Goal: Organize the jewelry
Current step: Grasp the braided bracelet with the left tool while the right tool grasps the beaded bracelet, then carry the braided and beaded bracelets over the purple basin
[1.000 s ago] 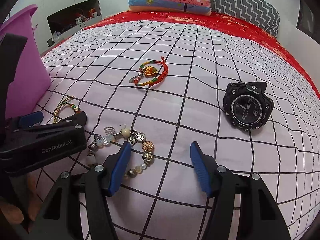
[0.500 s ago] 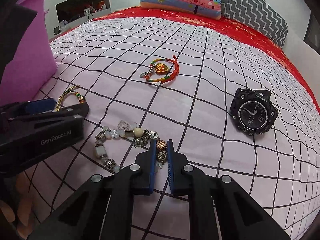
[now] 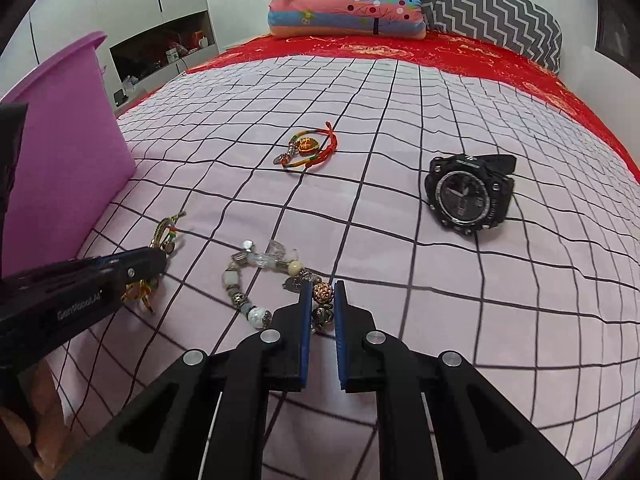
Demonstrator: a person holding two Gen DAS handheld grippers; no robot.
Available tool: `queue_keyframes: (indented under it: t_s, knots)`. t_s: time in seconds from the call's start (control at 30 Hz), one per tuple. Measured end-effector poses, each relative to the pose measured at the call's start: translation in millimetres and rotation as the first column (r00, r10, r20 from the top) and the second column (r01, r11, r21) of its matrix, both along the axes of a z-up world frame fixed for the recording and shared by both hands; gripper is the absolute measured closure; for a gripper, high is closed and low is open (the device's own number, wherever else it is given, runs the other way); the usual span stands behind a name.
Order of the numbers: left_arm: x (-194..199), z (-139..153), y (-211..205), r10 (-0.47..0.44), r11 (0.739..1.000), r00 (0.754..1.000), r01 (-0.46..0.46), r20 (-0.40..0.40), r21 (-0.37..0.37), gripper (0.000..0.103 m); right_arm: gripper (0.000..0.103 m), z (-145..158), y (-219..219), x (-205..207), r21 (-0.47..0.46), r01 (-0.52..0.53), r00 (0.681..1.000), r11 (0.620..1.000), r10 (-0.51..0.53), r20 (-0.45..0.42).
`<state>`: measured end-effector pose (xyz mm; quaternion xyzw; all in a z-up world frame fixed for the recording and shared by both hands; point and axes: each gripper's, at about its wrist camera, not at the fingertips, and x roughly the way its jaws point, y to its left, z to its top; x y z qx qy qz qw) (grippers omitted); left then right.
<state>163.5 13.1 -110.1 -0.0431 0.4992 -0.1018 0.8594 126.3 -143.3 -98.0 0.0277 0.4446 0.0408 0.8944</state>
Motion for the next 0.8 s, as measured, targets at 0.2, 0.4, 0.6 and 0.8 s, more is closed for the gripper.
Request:
queue_keyframes:
  t_s: [0.2,0.4,0.6,0.8]
  knots:
    - [-28.7,13.1,-2.2,-0.026,1.000,1.000,0.026,-0.010,-0.012,0.094,0.093,19.4,-9.7,-22.0,0.046,0.010,1.000,0.999,-0.011,0.017]
    - [-48.1,30.2,-6.3,-0.048,0.999,0.999,0.048,-0.001,-0.010,0.094,0.093,40.5,-14.3,-43.6,0.030,0.011,0.999,0.999,-0.013,0.047]
    - [-68.3,55.7,-5.8,-0.063,0.998,0.997,0.064,0.038,-0.018,0.094,0.093,66.5,-15.9,-65.8,0.028,0.020,0.997,0.999,-0.022,0.080]
    - [-88.2,85.8,-1.0,-0.073,0.997,0.993,0.076,0.088,-0.031,0.094,0.093,93.6,-12.6,-86.8,0.028,0.016,0.993,0.999,-0.019,0.120]
